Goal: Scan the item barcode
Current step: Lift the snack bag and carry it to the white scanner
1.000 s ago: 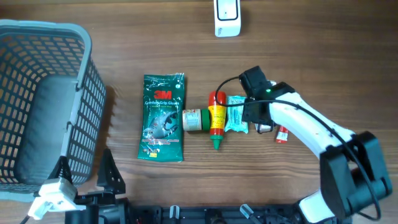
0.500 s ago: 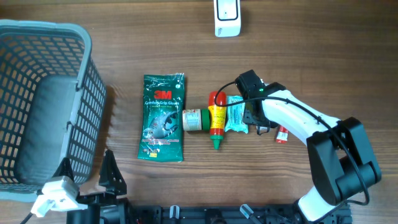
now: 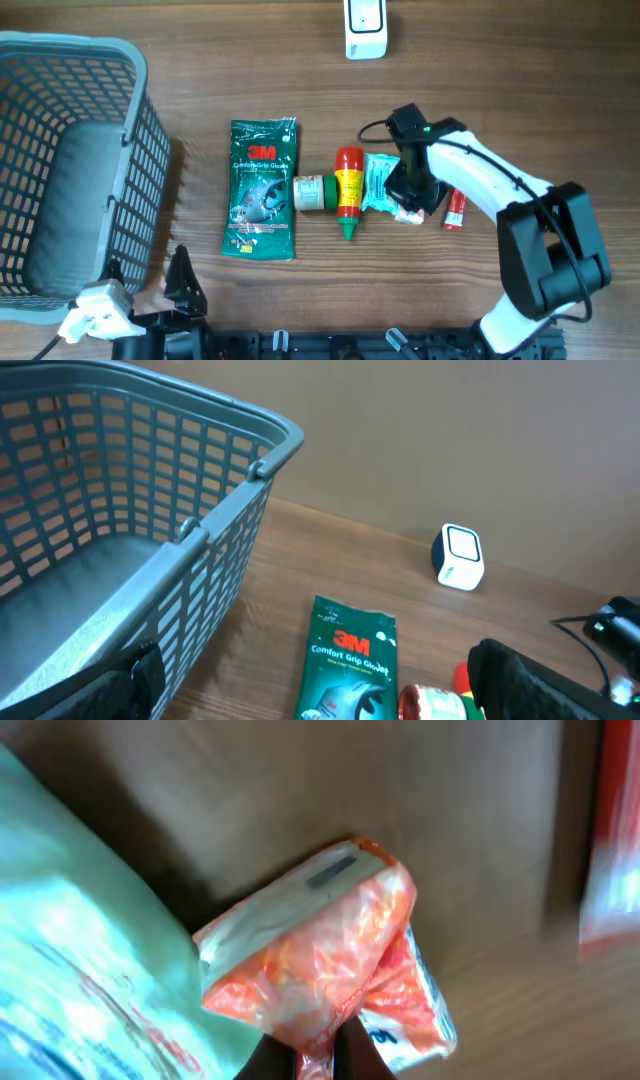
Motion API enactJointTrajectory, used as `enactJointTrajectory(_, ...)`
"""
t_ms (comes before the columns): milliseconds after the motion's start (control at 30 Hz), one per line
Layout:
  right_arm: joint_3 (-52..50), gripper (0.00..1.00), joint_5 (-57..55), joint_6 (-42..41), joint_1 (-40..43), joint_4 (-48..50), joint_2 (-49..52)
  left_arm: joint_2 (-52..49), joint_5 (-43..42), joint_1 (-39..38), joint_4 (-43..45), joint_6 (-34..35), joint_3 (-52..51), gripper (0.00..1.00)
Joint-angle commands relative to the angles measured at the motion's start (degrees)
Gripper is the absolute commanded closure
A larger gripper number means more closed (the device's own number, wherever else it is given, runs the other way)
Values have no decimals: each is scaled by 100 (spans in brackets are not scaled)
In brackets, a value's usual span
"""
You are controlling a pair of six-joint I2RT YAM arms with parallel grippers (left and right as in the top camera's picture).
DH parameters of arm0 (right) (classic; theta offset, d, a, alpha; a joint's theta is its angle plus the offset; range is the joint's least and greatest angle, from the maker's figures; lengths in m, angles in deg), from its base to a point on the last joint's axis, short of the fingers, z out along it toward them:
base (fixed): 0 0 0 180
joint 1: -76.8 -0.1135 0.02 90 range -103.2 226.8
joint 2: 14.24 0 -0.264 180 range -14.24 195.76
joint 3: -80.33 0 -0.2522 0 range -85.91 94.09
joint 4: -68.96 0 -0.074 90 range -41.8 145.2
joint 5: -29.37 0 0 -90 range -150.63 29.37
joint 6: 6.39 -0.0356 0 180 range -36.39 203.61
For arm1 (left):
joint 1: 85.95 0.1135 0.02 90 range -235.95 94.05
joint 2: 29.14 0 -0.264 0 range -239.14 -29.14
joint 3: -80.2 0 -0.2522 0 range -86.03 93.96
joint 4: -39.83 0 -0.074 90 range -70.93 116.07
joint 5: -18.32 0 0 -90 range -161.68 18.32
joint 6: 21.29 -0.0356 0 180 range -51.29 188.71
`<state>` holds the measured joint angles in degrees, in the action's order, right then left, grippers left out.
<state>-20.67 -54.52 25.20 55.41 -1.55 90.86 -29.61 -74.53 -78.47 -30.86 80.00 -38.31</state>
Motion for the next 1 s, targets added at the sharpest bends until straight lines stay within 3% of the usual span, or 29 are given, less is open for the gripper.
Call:
enactJointTrajectory(0,649,96,2059,-1014,389,-909,151,20,17,-24,-57,33,-7,0)
enactJointTrajectory(133,994,96,3434,-1683,911,-1956,151,20,17,-24,-81,33,-7,0)
enactJointTrajectory(233,992,96,4835,-1311,1209,-2044,151,20,17,-24,-83,33,-7,0)
enactJointTrajectory(333,992,96,5427,-1233,1266,-2041,151,20,17,-24,-83,33,-7,0)
enactJointTrajectory(500,992,96,5740,-3679,1263,-1969,151,20,17,-24,-101,33,-7,0)
enactJointTrajectory(633,992,96,5473,-6004,1266,-863,151,20,17,-24,-107,33,-7,0)
enactJointTrajectory(700,992,96,5571,-6002,1368,-173,186,20,17,-24,-127,33,-7,0)
enactJointTrajectory(800,992,96,6076,-6006,1550,-166,275,20,17,-24,-125,33,-7,0)
enactJointTrajectory(967,992,96,6791,-6004,2037,-1631,739,20,17,-24,-125,33,-7,0)
